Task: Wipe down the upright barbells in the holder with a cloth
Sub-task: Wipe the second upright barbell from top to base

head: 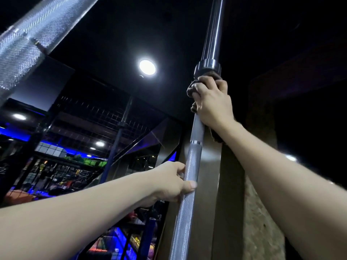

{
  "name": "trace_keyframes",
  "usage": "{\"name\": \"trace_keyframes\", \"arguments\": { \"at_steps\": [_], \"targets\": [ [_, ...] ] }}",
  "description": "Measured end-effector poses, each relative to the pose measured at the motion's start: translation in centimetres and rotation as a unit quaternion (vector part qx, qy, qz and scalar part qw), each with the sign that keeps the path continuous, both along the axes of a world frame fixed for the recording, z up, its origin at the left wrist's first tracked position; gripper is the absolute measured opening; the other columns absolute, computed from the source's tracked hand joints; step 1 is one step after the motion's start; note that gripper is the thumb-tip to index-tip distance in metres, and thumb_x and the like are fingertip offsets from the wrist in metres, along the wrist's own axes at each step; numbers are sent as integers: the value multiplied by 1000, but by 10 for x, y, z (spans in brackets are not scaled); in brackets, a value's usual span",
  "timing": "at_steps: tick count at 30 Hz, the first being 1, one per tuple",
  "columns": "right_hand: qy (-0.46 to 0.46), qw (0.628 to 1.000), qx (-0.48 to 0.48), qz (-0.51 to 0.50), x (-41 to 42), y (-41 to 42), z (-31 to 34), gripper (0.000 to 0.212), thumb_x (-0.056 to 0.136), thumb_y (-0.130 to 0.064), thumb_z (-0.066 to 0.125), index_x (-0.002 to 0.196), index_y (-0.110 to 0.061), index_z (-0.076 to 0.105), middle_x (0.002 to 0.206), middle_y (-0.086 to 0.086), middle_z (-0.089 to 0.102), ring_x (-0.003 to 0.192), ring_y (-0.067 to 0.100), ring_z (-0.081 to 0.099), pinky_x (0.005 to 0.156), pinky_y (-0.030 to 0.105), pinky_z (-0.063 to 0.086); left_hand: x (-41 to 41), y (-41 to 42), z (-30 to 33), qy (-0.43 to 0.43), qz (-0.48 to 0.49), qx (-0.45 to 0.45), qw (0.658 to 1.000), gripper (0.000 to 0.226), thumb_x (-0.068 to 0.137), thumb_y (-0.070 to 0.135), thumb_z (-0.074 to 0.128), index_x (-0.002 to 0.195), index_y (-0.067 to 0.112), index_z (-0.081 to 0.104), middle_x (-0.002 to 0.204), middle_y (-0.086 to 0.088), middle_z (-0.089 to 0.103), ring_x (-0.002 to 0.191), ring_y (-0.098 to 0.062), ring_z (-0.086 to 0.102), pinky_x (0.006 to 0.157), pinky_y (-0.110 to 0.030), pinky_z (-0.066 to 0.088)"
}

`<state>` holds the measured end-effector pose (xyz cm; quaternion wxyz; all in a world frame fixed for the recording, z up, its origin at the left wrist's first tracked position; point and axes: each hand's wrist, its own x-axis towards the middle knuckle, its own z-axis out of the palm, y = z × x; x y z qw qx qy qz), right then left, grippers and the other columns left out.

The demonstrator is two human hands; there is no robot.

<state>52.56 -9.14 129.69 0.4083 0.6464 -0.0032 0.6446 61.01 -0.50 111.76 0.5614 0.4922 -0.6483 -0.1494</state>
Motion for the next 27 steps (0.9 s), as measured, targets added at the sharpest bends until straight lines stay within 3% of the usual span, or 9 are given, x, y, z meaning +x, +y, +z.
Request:
{"name": "trace_keyframes", "arguments": {
  "at_steps": [3, 5, 7, 9, 11, 14, 19, 22, 27],
  "targets": [
    [4, 999, -26, 27, 3, -5, -54, 40, 84, -13, 52, 79, -51, 40, 102, -38, 25, 110, -25, 7, 89, 21, 8, 0, 1, 1, -4, 7, 7, 1000, 40, 90, 13, 63, 128, 11, 50, 91, -3, 59, 81, -15, 59, 75, -30, 53],
    [50, 998, -49, 6, 0, -16, -78, 27, 86, -12, 49, 101, -29, 64, 108, -35, 26, 114, -16, 14, 96, 12, 3, 0, 3, 2, 6, 2, 8, 1000, 43, 89, 13, 64, 130, 12, 48, 87, -1, 58, 74, -11, 58, 65, -22, 51],
    [59, 996, -59, -19, -8, -20, -73, 32, 92, -12, 38, 116, -4, 58, 111, -32, 33, 115, -11, 23, 101, 13, 7, -3, 6, 3, 8, -6, 11, 1000, 39, 90, 12, 63, 127, 10, 51, 86, -1, 59, 72, -9, 58, 61, -20, 50],
    [55, 994, -94, -12, -15, -5, -50, 37, 97, -13, 28, 122, 5, 49, 117, -18, 47, 113, 4, 39, 98, 22, 29, -3, 7, 3, 12, -16, 9, 1000, 32, 90, 11, 62, 121, 8, 54, 85, -1, 60, 71, -9, 60, 59, -18, 51],
    [24, 993, -23, -110, -20, 19, -25, 38, 93, -27, 41, 124, -9, 53, 134, 1, 44, 120, 28, 37, 84, 39, 43, -3, 6, 2, 12, -25, 7, 1000, 29, 90, 10, 62, 118, 5, 56, 82, 0, 60, 70, -9, 60, 60, -19, 52],
    [-27, 982, 104, -155, -16, 29, -2, 40, 96, -36, 47, 132, -21, 49, 148, 3, 33, 129, 34, 29, 83, 46, 46, -1, 6, 1, -3, -13, 4, 1000, 27, 91, 10, 61, 117, 6, 55, 83, -2, 56, 71, -11, 59, 62, -19, 53],
    [-54, 990, 60, -112, -1, 19, -67, 38, 93, -36, 41, 120, -16, 58, 137, 8, 48, 116, 34, 36, 70, 45, 48, 1, 5, 1, -3, 8, 4, 1000, 29, 91, 10, 61, 119, 7, 54, 101, -11, 59, 83, -18, 59, 74, -28, 53],
    [-31, 991, 13, -130, -11, 12, -112, 40, 90, -36, 41, 118, -14, 60, 130, 11, 54, 105, 30, 33, 66, 39, 45, -1, 5, 3, 7, -6, 12, 1000, 25, 90, 10, 62, 113, 13, 52, 97, -8, 60, 81, -16, 57, 70, -25, 50],
    [-7, 987, 32, -159, -22, 17, -63, 37, 89, -34, 52, 122, -18, 55, 134, 12, 46, 113, 41, 42, 70, 48, 52, -5, 3, 2, 7, -24, 12, 1000, 30, 90, 11, 62, 119, 5, 54, 87, -3, 62, 78, -14, 60, 70, -26, 53]
  ]
}}
